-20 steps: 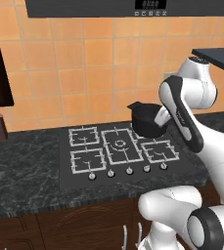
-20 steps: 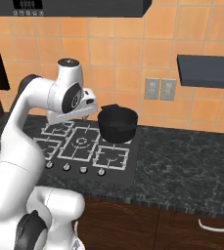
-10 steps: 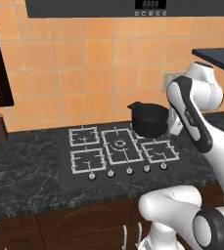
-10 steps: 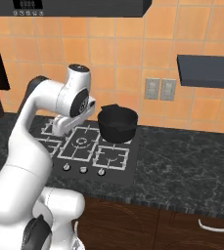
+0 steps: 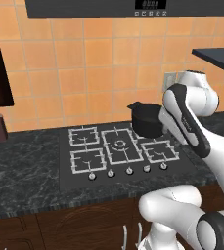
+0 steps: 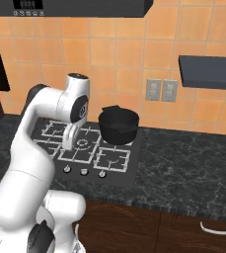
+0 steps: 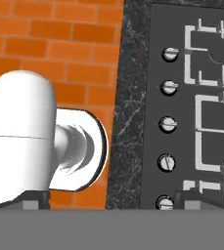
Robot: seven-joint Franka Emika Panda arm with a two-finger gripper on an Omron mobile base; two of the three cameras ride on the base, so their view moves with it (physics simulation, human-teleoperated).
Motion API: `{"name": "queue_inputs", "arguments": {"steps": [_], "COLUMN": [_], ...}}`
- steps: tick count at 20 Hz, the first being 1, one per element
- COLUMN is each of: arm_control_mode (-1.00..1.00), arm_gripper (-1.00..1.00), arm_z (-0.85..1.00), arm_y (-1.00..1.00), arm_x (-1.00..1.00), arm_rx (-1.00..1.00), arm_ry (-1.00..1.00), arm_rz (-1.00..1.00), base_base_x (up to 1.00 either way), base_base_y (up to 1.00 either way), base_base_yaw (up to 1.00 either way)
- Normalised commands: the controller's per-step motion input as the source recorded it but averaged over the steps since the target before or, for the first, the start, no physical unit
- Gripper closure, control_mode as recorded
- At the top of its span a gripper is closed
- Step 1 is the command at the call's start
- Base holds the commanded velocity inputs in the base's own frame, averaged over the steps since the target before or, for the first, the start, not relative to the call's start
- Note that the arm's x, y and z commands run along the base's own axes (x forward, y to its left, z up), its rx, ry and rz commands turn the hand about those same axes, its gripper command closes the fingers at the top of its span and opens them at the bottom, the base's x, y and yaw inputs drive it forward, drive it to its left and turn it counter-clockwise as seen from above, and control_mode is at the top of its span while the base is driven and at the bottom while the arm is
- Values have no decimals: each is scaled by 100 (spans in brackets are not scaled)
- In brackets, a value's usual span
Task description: Turn off the rear right burner of the stove.
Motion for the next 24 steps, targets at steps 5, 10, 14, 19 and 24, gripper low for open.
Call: {"name": "queue_inputs", "arguments": {"steps": [5,10,14,19,24], "arm_control_mode": [-100,-100,-100,-100,-100], "arm_gripper": [-100,-100,-100,-100,-100], "arm_z": [-29,-19,-16,-23,-27], "arm_y": [0,2,1,0,0], "arm_x": [0,0,1,1,0], "arm_rx": [-5,-2,0,0,0], "arm_ry": [1,2,0,0,0], "arm_rz": [35,14,4,7,12], "base_base_x": [0,0,0,0,0], "base_base_y": [0,0,0,0,0], "base_base_yaw": [0,0,0,0,0]}}
